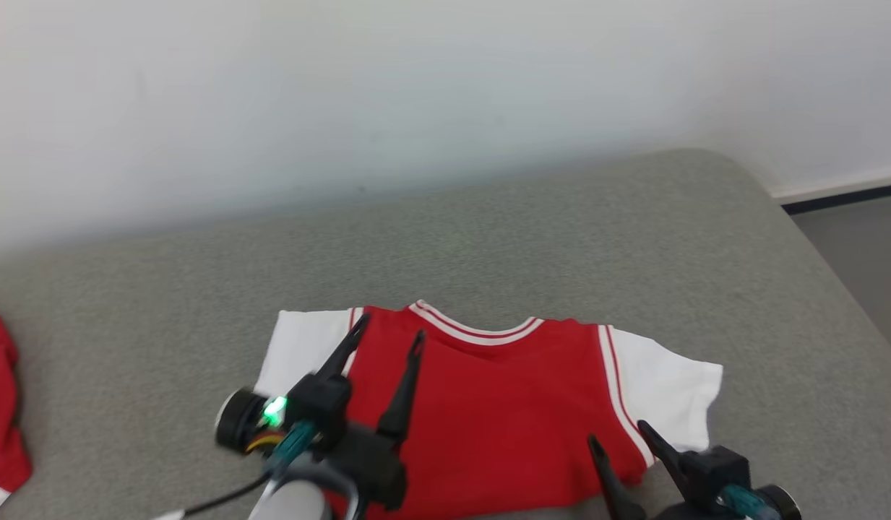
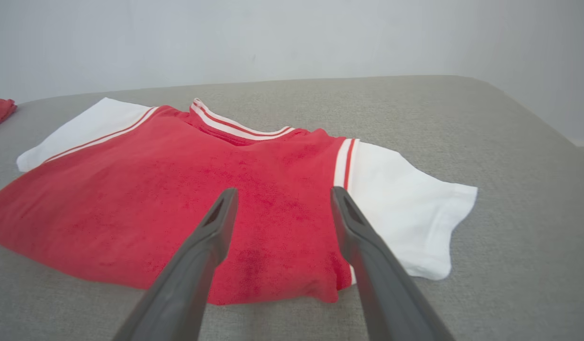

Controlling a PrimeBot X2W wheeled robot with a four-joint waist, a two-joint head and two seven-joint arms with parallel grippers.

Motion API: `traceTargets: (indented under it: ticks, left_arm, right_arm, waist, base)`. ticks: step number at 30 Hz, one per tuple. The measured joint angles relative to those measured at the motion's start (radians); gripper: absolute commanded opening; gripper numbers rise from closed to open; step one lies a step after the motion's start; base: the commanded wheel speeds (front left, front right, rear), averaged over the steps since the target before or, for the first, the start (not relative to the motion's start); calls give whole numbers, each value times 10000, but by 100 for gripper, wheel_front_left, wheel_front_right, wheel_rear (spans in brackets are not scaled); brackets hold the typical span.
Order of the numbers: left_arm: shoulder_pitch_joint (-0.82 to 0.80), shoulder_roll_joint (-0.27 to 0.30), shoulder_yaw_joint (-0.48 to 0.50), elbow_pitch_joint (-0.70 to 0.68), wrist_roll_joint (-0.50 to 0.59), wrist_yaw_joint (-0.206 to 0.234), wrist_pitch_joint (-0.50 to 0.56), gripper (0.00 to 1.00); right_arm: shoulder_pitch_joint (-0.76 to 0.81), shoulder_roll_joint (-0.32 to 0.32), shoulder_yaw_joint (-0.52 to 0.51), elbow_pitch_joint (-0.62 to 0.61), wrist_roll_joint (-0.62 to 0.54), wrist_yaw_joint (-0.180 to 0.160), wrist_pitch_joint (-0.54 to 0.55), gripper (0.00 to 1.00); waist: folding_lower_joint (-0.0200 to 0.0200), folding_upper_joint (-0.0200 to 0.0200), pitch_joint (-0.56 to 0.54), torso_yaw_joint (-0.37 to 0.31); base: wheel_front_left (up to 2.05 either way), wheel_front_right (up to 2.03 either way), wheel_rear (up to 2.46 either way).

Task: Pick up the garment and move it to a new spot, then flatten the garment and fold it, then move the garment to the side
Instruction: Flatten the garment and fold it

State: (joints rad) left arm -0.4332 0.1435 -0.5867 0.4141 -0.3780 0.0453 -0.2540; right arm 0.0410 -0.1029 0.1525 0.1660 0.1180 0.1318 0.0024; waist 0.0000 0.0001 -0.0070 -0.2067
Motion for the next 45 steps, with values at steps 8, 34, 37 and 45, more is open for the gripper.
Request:
traceTargets:
  ticks: [8, 34, 37, 45]
  left_arm:
    - [2428, 861, 1045, -1994, -48, 454, -84, 100]
    - [3672, 1269, 1563, -2391, -196, 71, -84, 100]
    - [3681, 1266, 1647, -2403, -194, 79, -86, 100]
    - [3762, 1352, 1919, -2466, -196, 209, -86, 100]
  right_arm:
    - [-1709, -353, 449, -36, 380, 0, 2546, 100]
    - [-6076, -819, -1365, 5221, -255, 0, 5521, 50]
    - [-6190, -842, -1279, 5451, -451, 0, 5409, 0]
    - [-7009, -502, -748, 4732, 54, 0, 3841, 0]
  waist:
    - [0, 0, 49, 1048]
    - [1, -1, 1306, 5063]
    - [1, 0, 1508, 5249]
    - [1, 0, 1507, 5067]
  base:
    - [0, 0, 0]
    - [0, 0, 0]
    - [0, 0, 0]
    - [0, 0, 0]
